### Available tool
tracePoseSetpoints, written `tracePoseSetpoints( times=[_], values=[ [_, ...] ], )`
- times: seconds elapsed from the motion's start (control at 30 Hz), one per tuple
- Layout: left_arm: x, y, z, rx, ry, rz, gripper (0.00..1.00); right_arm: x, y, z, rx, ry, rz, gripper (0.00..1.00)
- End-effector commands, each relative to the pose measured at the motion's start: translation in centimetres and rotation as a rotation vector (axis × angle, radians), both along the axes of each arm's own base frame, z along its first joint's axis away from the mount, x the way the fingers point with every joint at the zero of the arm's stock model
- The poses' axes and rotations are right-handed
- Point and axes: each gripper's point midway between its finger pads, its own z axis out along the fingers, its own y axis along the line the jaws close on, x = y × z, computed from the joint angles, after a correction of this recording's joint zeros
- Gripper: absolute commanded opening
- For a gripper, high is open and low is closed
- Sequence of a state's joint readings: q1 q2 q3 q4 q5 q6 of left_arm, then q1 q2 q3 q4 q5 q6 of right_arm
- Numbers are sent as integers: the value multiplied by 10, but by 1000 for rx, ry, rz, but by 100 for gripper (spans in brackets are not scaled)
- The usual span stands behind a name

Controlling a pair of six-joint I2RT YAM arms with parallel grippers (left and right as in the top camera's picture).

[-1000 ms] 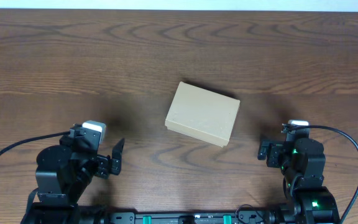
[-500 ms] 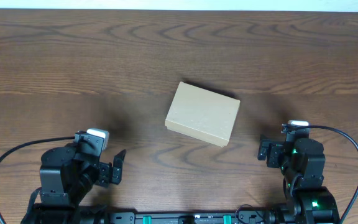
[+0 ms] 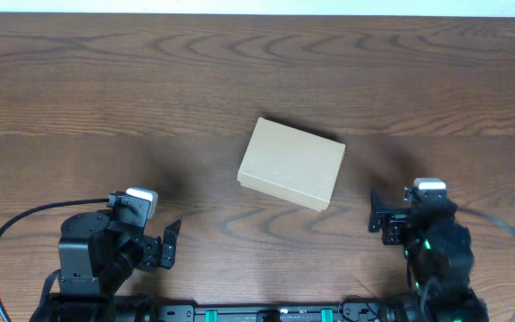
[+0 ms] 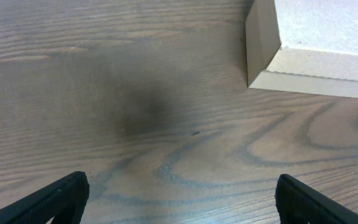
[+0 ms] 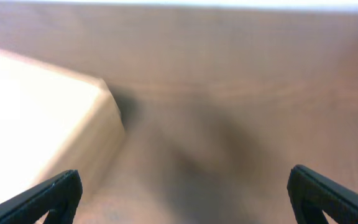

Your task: Pack container

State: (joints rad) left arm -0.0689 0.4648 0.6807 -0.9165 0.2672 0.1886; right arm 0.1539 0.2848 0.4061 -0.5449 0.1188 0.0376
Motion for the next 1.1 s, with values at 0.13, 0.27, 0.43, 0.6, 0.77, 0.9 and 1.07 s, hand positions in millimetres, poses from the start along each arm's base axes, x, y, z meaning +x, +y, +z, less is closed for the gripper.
tracePoseSetpoints(
  times=[0.13, 0.27, 0.43, 0.6, 0.77, 0.9, 1.07],
  values=[
    [-1, -2, -3, 0, 8, -17, 95, 3, 25, 58, -112, -322, 178, 99],
    [-1, -2, -3, 0, 8, -17, 95, 5, 34, 51, -137, -363, 235, 99],
    [-1, -2, -3, 0, 8, -17, 96, 6, 36, 36, -137, -400, 255, 99],
    [-1, -2, -3, 0, 8, -17, 95, 7, 39, 28, -130, -444, 276, 99],
    [-1, -2, -3, 0, 8, -17, 95, 7, 36, 32, -153, -471, 266, 99],
    [-1, -2, -3, 0, 8, -17, 95, 8, 32, 35, -180, -492, 247, 99],
    [-1, -2, -3, 0, 8, -17, 95, 11, 29, 39, -184, -550, 221, 99]
  ],
)
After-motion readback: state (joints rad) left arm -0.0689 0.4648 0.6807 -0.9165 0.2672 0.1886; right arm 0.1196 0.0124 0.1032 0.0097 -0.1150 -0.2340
